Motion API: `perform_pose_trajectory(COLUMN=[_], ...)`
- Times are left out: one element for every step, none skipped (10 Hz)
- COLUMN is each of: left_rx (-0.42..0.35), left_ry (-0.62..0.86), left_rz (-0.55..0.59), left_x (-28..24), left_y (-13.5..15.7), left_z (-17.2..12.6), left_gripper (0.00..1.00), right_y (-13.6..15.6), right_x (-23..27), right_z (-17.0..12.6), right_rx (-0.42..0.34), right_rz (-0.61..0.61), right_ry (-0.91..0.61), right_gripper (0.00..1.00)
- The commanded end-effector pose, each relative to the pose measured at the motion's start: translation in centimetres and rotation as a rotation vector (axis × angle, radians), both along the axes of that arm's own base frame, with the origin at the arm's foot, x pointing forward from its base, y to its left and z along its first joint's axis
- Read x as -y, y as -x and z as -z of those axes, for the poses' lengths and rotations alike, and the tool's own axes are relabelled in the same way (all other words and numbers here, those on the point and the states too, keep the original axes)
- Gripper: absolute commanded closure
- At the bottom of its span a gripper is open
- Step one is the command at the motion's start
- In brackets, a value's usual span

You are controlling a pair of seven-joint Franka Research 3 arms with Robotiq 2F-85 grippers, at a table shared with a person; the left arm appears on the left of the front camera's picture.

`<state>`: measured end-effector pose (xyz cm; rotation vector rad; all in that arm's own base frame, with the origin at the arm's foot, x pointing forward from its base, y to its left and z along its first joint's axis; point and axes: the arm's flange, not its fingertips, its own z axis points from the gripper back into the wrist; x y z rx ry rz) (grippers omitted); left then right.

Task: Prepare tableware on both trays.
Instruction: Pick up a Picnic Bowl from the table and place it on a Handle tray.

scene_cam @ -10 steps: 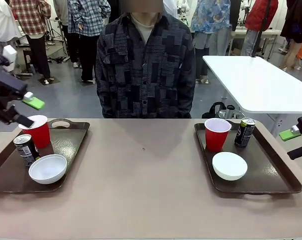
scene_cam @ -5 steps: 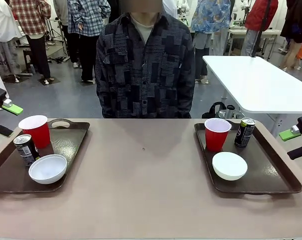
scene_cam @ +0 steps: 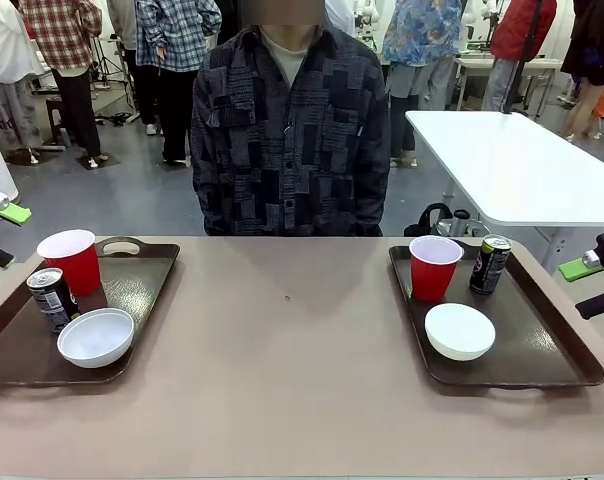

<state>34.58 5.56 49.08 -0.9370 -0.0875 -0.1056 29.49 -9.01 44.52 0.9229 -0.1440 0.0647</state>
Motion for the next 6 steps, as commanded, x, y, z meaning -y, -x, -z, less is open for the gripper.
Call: perform_pose_trajectory(left_rx=[-0.022,-0.022,-0.022,-0.022,-0.022,-0.022], left_ry=[0.014,0.014,0.014,0.014,0.014,0.014], left_rz=[-0.012,-0.012,-0.012,-0.012,-0.012,-0.012], left_x=[0.13,0.13,0.13,0.13,0.13,0.13], left_y=[0.08,0.08,0.08,0.08,0.08,0.08], left_z=[0.03,0.03,0.03,0.03,0.03,0.03], left_gripper=[0.00,0.00,0.00,0.00,0.00,0.00], right_y=[-0.15,-0.15,-0.15,-0.15,-0.15,-0.15], right_x=[-0.01,-0.01,-0.01,-0.01,-0.01,-0.01], right_z=[-0.06,-0.06,-0.06,-0.06,-0.06,-0.06], right_rx=[0.018,0.018,0.018,0.018,0.018,0.018], right_rz=[-0.003,-0.003,-0.003,-0.003,-0.003,-0.003], right_ry=[-0.029,-0.029,-0.029,-0.029,-0.029,-0.029], right_gripper=[0.00,0.00,0.00,0.00,0.00,0.00])
